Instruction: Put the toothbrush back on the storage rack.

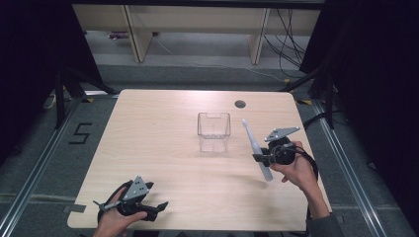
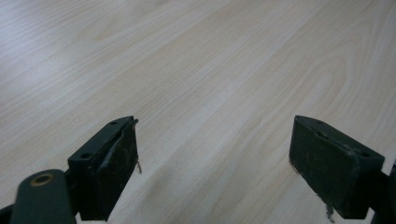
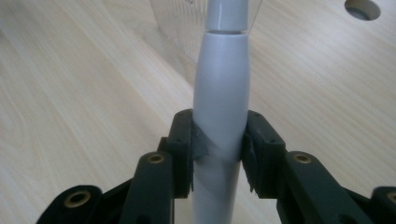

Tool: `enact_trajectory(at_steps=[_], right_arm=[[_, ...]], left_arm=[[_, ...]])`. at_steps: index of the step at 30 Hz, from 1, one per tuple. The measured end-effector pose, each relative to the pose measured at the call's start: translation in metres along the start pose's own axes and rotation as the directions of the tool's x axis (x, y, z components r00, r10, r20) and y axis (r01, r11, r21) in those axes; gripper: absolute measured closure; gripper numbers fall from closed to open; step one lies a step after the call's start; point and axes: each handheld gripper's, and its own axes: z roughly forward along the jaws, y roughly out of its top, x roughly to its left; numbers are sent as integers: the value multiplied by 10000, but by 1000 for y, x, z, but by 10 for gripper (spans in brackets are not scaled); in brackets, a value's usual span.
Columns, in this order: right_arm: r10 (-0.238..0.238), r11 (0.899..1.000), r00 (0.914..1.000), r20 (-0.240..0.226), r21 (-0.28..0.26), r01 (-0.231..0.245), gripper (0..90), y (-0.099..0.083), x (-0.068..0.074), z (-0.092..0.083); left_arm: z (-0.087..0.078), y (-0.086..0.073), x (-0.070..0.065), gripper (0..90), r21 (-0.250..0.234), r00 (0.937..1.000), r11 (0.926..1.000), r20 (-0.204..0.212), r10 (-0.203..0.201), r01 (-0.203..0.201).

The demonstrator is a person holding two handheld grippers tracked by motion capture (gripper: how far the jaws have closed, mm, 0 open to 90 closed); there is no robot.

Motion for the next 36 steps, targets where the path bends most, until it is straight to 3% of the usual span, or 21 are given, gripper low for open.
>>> enact_trajectory(at_steps=[3, 4, 5, 7, 10, 12, 14, 17, 18, 19, 20, 21, 22, 24, 36], right_arm=[[-127, 9994, 9998, 141, -320, 131, 670, 0, -2, 2], [-28, 9990, 9999, 169, -444, 36, 670, 0, -2, 2], [378, 9985, 9992, 128, -391, -373, 670, 0, 0, 2], [77, 9983, 9996, 277, -577, -60, 670, 1, -1, 3], [218, 9967, 9992, 332, -788, -191, 670, 2, 0, 4], [15, 9962, 9994, 351, -875, 16, 670, 4, -2, 4], [266, 9957, 9993, 269, -899, -241, 670, 5, -1, 3], [71, 9934, 9993, 372, -1150, -28, 670, 9, -3, 3], [343, 9940, 9989, 307, -1053, -309, 670, 10, -1, 1], [70, 9925, 9992, 392, -1220, -22, 670, 12, -4, 1], [513, 9925, 9983, 278, -1122, -479, 670, 14, -1, 0], [26, 9900, 9991, 418, -1411, 33, 670, 16, -4, 1], [255, 9906, 9991, 333, -1349, -208, 670, 18, -2, 0], [43, 9887, 9992, 402, -1500, 18, 670, 22, -4, 1], [-134, 9826, 9998, 176, -1852, 164, 670, 49, -5, 7]], left_arm=[[-1, 0, 0, 150, 15, 10000, 10000, 48, 10, -10], [-1, 1, 1, 150, 69, 10000, 10000, 74, 24, -25], [-1, 1, 1, 150, 55, 10000, 10000, 20, 43, -43], [-1, 0, 0, 150, -35, 10000, 10000, -70, 46, -46], [-1, 1, 0, 150, -24, 10000, 10000, 27, 21, -21], [0, 1, 0, 150, -50, 10000, 10000, 16, -5, 5], [0, 0, 0, 150, -72, 10000, 10000, -81, -14, 13], [-1, 0, 1, 150, -64, 9999, 10000, -127, 46, -46], [0, 0, 0, 150, -184, 9999, 9998, -81, -95, 94], [0, 1, 0, 149, -128, 9999, 9999, -102, -78, 76], [0, 0, 0, 150, -170, 9999, 9998, -68, -143, 142], [0, 0, 0, 149, -135, 9999, 9998, -23, -144, 144], [-1, 1, 1, 149, 69, 10000, 10000, -13, 20, -20], [-1, 1, 1, 150, -7, 10000, 10000, -14, 23, -23], [-1, 0, 2, 150, 22, 10000, 10000, 14, 8, -9]])
